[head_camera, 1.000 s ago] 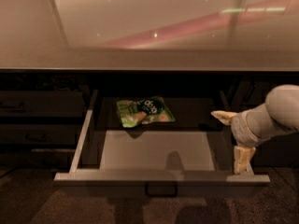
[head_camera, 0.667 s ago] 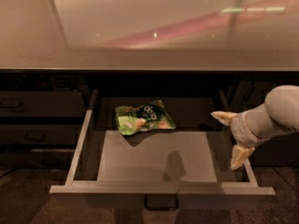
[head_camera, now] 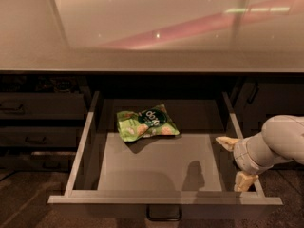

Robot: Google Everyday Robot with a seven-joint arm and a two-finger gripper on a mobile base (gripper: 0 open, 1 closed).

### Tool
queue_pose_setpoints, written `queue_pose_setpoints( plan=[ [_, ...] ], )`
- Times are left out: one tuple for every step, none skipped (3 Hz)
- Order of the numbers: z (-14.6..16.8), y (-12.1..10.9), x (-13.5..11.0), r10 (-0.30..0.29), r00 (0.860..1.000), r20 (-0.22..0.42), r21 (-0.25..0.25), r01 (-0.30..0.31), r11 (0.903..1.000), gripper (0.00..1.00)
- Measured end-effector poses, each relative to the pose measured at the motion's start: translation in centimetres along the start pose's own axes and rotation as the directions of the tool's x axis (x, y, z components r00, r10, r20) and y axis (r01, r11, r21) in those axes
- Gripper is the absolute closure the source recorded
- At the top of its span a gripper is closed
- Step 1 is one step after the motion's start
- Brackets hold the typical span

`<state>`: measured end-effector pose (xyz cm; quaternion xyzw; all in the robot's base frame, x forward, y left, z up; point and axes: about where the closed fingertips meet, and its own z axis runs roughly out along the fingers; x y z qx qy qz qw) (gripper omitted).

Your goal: Open top drawer

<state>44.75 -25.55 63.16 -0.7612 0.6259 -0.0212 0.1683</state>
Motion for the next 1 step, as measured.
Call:
queue_pose_setpoints(
  plan=[
    [0.00,0.00,0.00,0.000,1.000,0.000,0.000,0.000,1.0000,0.00]
  ],
)
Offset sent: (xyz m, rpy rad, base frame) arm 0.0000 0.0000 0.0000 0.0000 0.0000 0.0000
